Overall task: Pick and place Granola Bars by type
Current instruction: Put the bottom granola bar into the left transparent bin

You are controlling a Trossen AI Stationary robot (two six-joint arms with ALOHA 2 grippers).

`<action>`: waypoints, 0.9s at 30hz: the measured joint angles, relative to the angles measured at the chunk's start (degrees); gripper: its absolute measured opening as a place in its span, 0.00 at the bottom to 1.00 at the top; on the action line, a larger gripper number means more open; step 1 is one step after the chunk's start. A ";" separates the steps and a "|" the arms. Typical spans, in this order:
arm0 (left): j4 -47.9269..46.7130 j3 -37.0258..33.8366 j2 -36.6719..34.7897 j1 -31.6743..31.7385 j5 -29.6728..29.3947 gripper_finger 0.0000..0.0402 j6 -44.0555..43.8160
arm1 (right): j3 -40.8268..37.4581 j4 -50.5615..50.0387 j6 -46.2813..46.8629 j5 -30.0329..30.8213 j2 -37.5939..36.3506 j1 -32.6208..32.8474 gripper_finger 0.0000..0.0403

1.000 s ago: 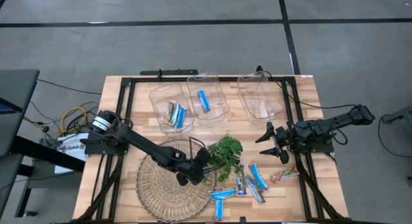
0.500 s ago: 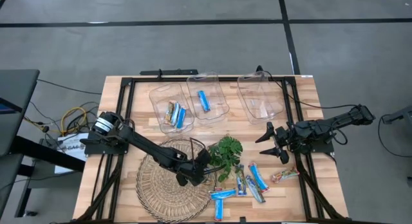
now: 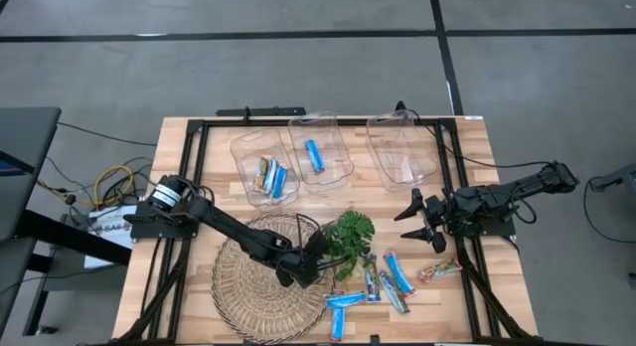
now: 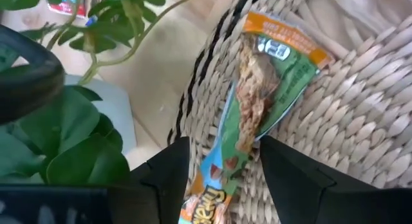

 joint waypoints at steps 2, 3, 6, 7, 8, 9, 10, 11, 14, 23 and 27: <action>-0.11 0.00 0.00 0.02 -0.23 0.42 -0.71 | 0.00 0.00 0.00 -0.02 -0.04 0.00 0.61; -0.33 0.00 0.00 0.02 -0.19 0.40 -1.47 | 0.01 0.01 0.00 -0.02 -0.06 0.00 0.61; -0.68 0.00 0.00 0.04 0.89 0.31 -3.08 | 0.02 0.00 0.00 -0.01 -0.04 -0.01 0.61; -0.69 0.00 0.00 0.04 1.48 0.27 -3.23 | 0.01 0.00 -0.01 -0.02 -0.03 -0.01 0.61; -0.70 0.00 0.00 0.04 2.26 0.24 -3.27 | 0.00 0.00 0.00 -0.02 -0.02 0.00 0.61; -0.70 0.00 0.00 0.04 2.78 0.21 -3.35 | 0.02 0.00 0.00 0.00 -0.04 0.00 0.61; -0.70 0.00 0.00 0.04 3.38 0.18 -3.47 | 0.01 0.00 0.00 -0.01 -0.02 0.00 0.61; -0.70 0.00 0.00 0.04 3.68 0.15 -3.58 | 0.00 0.00 -0.02 -0.02 -0.02 -0.02 0.61; -0.78 0.00 0.00 0.04 4.14 0.09 -3.75 | 0.01 -0.02 0.00 -0.02 -0.02 -0.02 0.61; -0.76 0.58 -1.23 -0.55 1.19 0.10 -7.27 | 0.02 -0.02 0.00 -0.02 -0.02 0.00 0.61; -0.52 1.28 -3.75 -1.08 1.51 0.10 -9.51 | 0.02 -0.02 0.00 -0.01 -0.02 -0.02 0.61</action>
